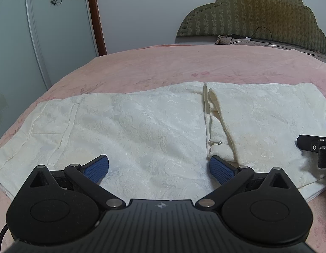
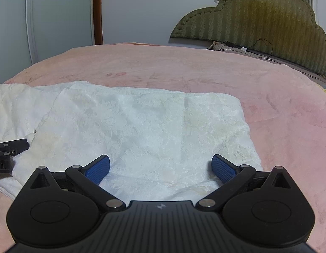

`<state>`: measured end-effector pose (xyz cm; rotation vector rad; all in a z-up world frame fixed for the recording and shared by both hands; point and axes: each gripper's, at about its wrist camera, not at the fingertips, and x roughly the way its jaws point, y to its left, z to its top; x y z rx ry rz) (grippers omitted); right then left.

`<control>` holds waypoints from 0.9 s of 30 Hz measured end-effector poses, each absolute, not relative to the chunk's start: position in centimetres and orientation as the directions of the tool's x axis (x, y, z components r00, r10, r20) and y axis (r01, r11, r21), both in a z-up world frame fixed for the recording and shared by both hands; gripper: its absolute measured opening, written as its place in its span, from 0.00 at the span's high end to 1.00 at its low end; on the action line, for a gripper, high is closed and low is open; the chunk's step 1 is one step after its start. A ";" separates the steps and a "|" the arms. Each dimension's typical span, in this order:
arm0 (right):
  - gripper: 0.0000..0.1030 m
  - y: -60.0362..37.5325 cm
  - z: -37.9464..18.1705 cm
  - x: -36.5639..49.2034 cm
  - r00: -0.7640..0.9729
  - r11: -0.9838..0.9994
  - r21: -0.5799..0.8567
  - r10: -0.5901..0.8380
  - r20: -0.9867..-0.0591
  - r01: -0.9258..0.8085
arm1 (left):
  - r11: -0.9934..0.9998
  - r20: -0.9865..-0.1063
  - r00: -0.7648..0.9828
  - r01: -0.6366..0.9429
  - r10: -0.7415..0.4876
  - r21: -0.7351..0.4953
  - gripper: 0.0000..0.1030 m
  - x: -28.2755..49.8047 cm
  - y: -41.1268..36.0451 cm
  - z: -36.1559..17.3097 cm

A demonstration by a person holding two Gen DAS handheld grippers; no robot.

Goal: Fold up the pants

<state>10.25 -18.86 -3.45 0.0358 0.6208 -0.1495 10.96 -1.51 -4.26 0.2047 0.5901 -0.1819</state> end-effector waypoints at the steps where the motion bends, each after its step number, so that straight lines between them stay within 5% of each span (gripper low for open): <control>1: 0.00 -18.7 -3.4 10.2 0.803 0.988 -0.014 -0.131 -0.581 0.151 | 0.964 -0.566 0.816 0.228 -0.113 0.137 0.00 10.9 -1.5 -4.2; 7: 0.00 -15.8 -2.1 8.9 0.859 0.980 -0.143 -0.188 -0.476 0.136 | 0.977 -0.493 0.866 0.171 -0.087 0.128 0.09 8.7 1.5 -2.0; 12: 0.00 -8.4 0.4 7.9 0.935 0.947 -0.308 -0.021 -0.354 -0.095 | 0.993 -0.468 0.882 0.000 0.055 0.117 0.09 7.9 7.5 -0.1; 18: 0.00 0.9 -0.6 7.5 0.895 0.820 -0.418 0.230 -0.382 -0.390 | 0.976 -0.503 0.841 -0.216 0.201 0.029 0.10 6.8 14.9 0.9; 23: 0.00 5.5 -2.2 7.1 0.871 0.698 -0.534 0.295 -0.392 -0.477 | 0.962 -0.600 0.797 -0.208 0.063 -0.175 0.14 7.2 18.4 0.6; 27: 0.18 8.0 -4.0 7.2 0.881 0.602 -0.647 0.267 -0.390 -0.469 | 0.917 -0.634 0.764 -0.162 -0.118 -0.365 0.13 7.9 19.5 -0.2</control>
